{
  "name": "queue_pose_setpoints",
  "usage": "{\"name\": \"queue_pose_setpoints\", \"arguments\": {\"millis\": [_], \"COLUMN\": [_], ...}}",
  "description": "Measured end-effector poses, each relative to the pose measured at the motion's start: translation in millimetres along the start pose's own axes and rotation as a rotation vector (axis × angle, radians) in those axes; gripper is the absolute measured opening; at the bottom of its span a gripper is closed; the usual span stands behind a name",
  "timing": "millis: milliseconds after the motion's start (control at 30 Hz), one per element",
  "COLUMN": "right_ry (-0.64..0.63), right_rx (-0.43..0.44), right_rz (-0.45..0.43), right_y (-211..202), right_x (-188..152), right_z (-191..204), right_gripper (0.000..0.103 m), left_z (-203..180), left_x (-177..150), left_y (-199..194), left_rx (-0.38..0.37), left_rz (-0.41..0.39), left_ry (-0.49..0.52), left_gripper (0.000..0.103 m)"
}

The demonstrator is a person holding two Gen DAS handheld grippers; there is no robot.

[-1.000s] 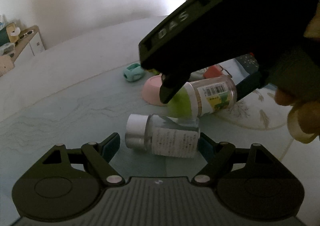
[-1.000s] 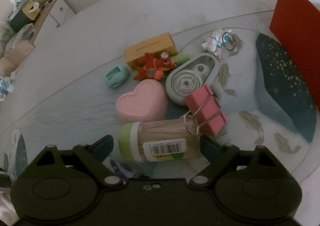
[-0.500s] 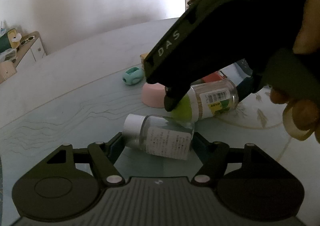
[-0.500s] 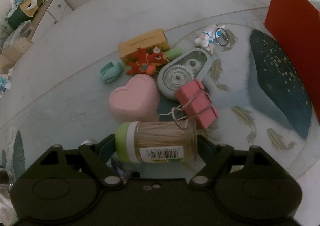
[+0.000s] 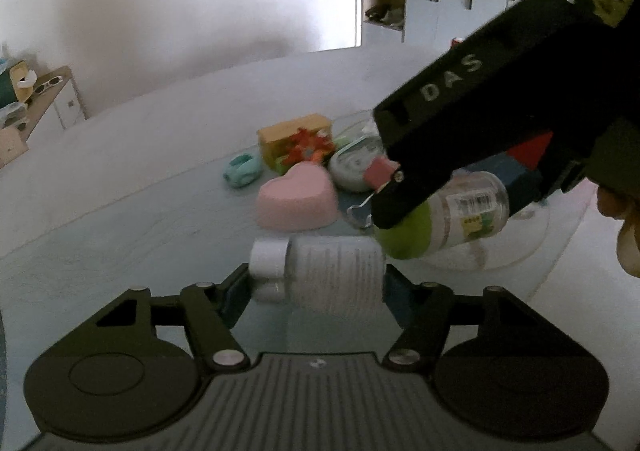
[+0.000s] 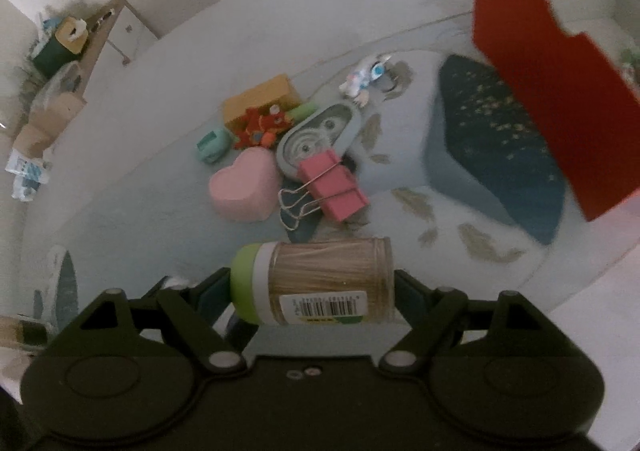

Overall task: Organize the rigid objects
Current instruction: 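Grasp the white pill bottle with the left gripper while the right grasps the toothpick jar, then carry the pill bottle and toothpick jar into the shoebox and release both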

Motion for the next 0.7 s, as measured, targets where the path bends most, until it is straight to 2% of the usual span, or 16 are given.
{"name": "queue_pose_setpoints", "arguments": {"millis": [267, 500, 700], "right_ry": [0.002, 0.013, -0.011], "right_rx": [0.029, 0.020, 0.017], "right_rz": [-0.062, -0.107, -0.151], "right_y": [-53.7, -93.0, -120.5], "right_x": [9.7, 26.0, 47.0], "right_z": [-31.2, -69.7, -100.8], "right_gripper": [0.084, 0.084, 0.084], "left_z": [-29.2, -58.1, -85.5], "left_x": [31.1, 58.3, 94.5], "left_y": [-17.9, -30.6, -33.1], "left_rx": [-0.050, -0.083, -0.092], "left_rz": [-0.046, -0.063, -0.086], "left_ry": [0.055, 0.049, 0.064], "left_gripper": [0.068, 0.068, 0.068]}}
Point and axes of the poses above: each gripper's, at about its wrist camera, not at the fingertips, and y roughly the way its jaws point, z to its left, x to its top, the point moved 5 cm from there along y, roughly the way its jaws point, and after that the axes turned 8 degrees about y, right-handed, at the moved point
